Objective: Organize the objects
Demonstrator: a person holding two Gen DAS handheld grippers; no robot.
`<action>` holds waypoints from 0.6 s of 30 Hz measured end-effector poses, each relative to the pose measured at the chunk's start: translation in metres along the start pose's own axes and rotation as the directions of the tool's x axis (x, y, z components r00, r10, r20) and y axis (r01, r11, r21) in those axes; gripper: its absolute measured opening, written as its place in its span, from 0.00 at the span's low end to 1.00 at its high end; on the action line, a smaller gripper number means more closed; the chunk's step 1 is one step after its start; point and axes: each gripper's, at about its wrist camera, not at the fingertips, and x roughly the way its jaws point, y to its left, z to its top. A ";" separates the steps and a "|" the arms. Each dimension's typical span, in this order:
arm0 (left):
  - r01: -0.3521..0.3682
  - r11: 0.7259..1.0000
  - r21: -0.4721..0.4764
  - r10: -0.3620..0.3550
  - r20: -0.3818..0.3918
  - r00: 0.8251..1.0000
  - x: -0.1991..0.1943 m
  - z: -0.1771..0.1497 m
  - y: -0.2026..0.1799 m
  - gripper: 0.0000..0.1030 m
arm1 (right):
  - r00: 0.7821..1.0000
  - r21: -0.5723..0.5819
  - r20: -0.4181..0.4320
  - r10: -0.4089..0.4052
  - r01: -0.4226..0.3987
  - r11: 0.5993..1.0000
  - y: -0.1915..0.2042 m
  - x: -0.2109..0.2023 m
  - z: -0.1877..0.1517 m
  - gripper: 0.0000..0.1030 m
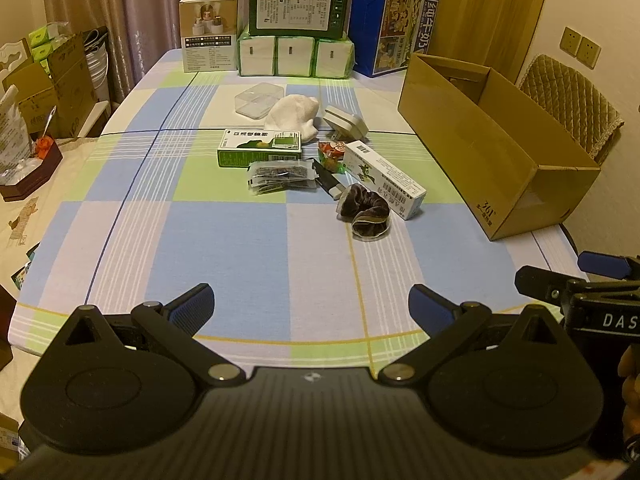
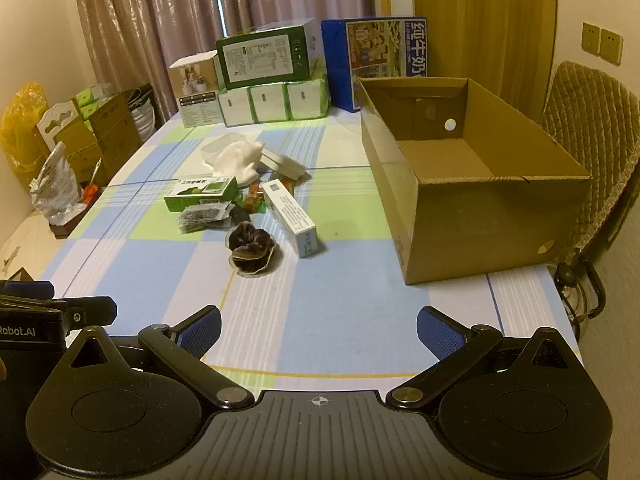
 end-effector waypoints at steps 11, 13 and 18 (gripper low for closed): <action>0.002 1.000 -0.006 -0.002 0.000 1.000 0.001 0.001 0.001 0.99 | 1.000 -0.005 -0.002 0.001 -0.001 1.000 0.001 0.000 0.002 0.98; 0.003 1.000 -0.007 -0.003 0.001 1.000 0.001 0.001 0.001 0.99 | 1.000 -0.004 -0.002 0.002 -0.002 1.000 0.001 0.000 0.002 0.98; 0.003 1.000 -0.010 -0.003 0.002 1.000 0.000 0.000 0.002 0.99 | 1.000 -0.007 -0.004 0.002 -0.002 1.000 0.002 0.000 0.002 0.98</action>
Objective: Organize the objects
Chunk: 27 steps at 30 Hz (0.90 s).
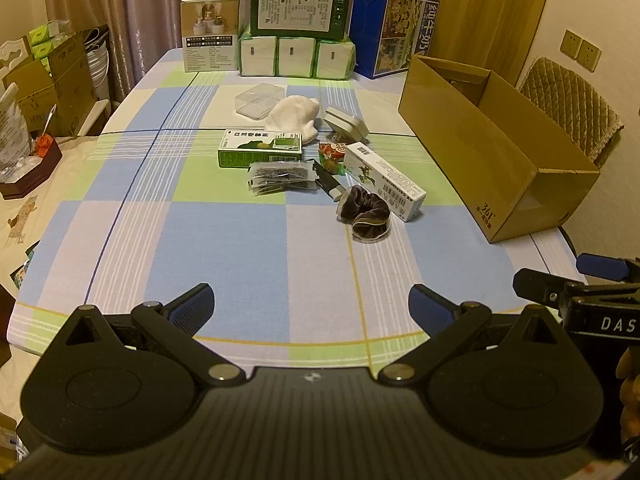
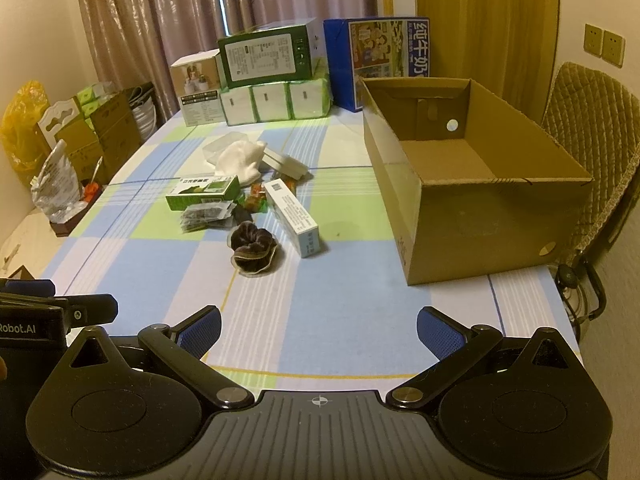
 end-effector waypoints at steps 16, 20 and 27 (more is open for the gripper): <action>0.001 1.000 -0.021 -0.001 -0.002 1.000 -0.001 -0.001 0.005 0.99 | 1.000 -0.004 -0.002 0.002 -0.002 1.000 0.001 0.001 -0.001 0.98; 0.002 1.000 -0.025 -0.003 -0.002 1.000 0.000 0.000 0.006 0.99 | 1.000 -0.006 -0.003 0.006 -0.006 1.000 0.002 0.001 -0.001 0.98; 0.008 1.000 -0.027 -0.008 0.001 1.000 0.002 0.005 0.012 0.99 | 1.000 -0.016 0.000 0.031 -0.031 0.999 0.004 0.004 0.001 0.98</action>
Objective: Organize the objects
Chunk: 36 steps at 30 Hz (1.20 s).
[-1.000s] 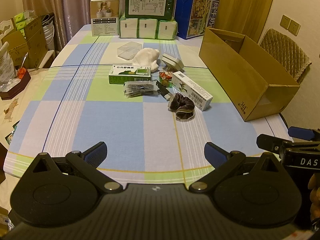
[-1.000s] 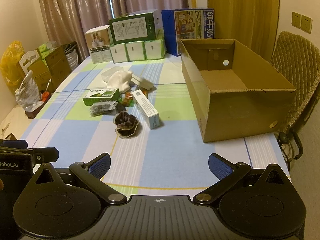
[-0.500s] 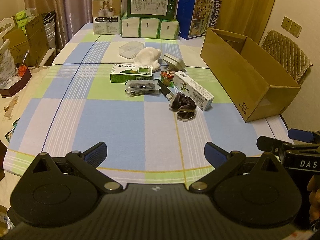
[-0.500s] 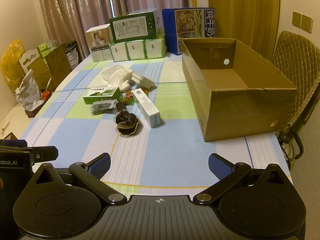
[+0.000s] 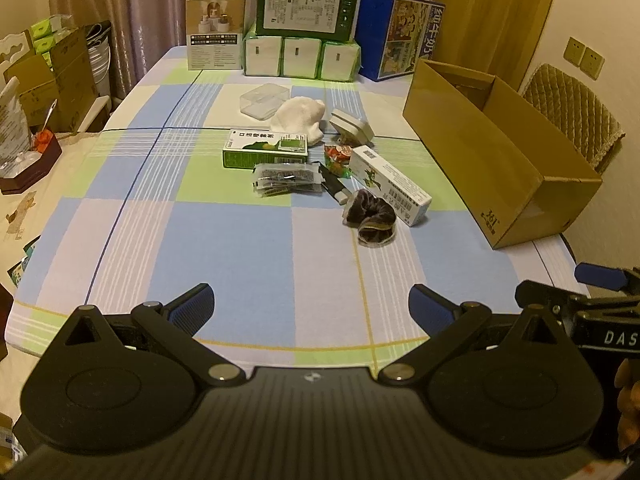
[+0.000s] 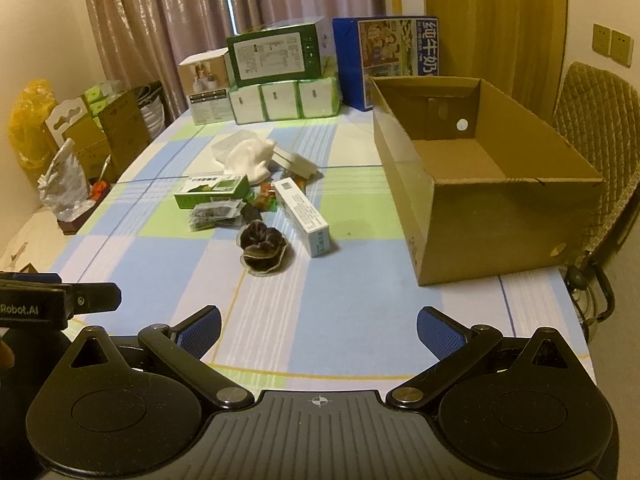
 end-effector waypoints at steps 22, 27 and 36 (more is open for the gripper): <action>0.077 0.974 0.214 -0.078 -0.006 0.997 0.064 0.046 0.007 0.89 | 0.998 -0.110 -0.023 0.055 -0.058 0.992 -0.007 0.062 0.025 0.69; 0.140 0.937 0.322 -0.141 -0.019 0.990 0.094 0.050 -0.011 0.87 | 0.996 -0.118 -0.052 0.067 -0.072 0.990 -0.017 0.087 0.030 0.57; 0.223 0.833 0.506 -0.211 -0.083 0.974 0.157 0.051 -0.033 0.65 | 0.994 -0.132 -0.084 0.075 -0.085 0.988 -0.025 0.116 0.035 0.54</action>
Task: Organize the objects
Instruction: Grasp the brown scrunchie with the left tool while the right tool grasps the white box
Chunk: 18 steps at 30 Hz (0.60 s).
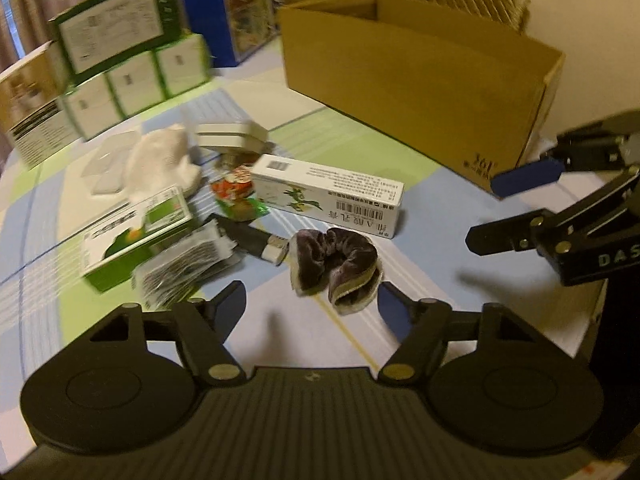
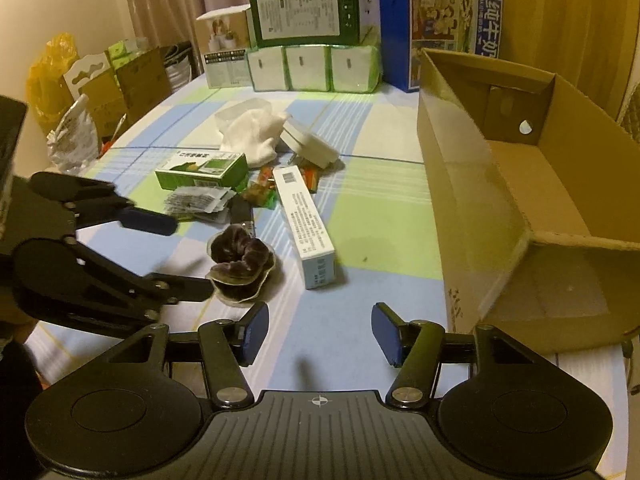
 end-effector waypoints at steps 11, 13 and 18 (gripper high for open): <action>0.108 0.993 0.039 -0.107 -0.021 0.994 0.040 0.006 0.010 0.23 | 1.000 -0.012 -0.020 -0.001 0.001 1.000 -0.007 0.021 0.006 0.54; 0.097 0.995 0.011 -0.097 -0.022 0.995 0.033 0.004 0.012 0.17 | 1.000 -0.027 -0.013 0.008 -0.008 1.000 -0.005 0.023 0.011 0.54; 0.014 0.992 -0.128 -0.016 -0.013 1.000 0.012 -0.002 0.023 0.10 | 1.000 -0.070 -0.005 0.008 -0.008 0.998 0.001 0.042 0.029 0.54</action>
